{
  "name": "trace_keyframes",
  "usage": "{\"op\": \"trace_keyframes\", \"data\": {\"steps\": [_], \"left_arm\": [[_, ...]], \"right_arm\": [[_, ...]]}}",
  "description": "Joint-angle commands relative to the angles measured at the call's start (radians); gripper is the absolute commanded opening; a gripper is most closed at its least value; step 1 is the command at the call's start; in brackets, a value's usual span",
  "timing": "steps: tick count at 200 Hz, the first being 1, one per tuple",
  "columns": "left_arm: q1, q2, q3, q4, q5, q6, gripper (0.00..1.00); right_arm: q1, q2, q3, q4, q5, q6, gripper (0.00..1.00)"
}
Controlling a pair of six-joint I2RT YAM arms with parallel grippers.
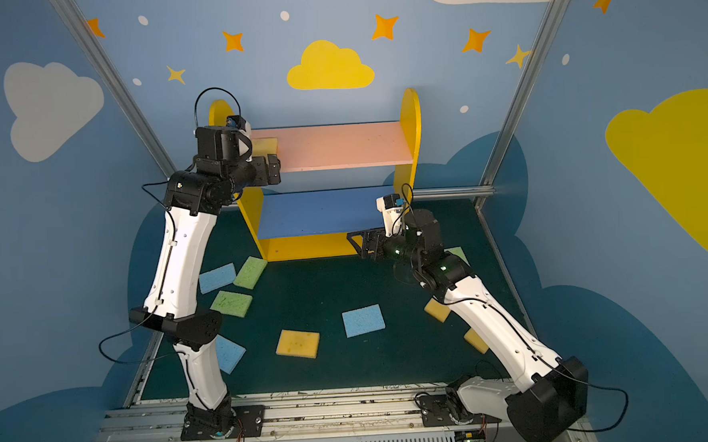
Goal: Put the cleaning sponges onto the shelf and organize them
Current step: 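Push the yellow sponge with the left gripper toward the shelf's side panel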
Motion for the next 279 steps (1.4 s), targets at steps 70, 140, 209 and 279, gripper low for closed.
{"op": "trace_keyframes", "data": {"steps": [70, 140, 209, 279], "left_arm": [[0.004, 0.067, 0.001, 0.069, -0.032, 0.016, 1.00], [-0.006, 0.070, 0.000, 0.080, -0.069, 0.019, 0.72], [-0.018, 0.046, 0.000, 0.053, -0.107, 0.024, 0.70], [-0.006, -0.019, -0.045, 0.024, -0.146, 0.033, 0.71]], "right_arm": [[0.004, 0.001, 0.001, -0.005, -0.001, -0.011, 0.83], [0.004, 0.008, -0.002, -0.001, -0.002, -0.005, 0.83], [0.003, 0.012, -0.005, 0.005, -0.012, -0.002, 0.82], [0.003, 0.019, -0.008, 0.015, -0.036, 0.011, 0.82]]}}
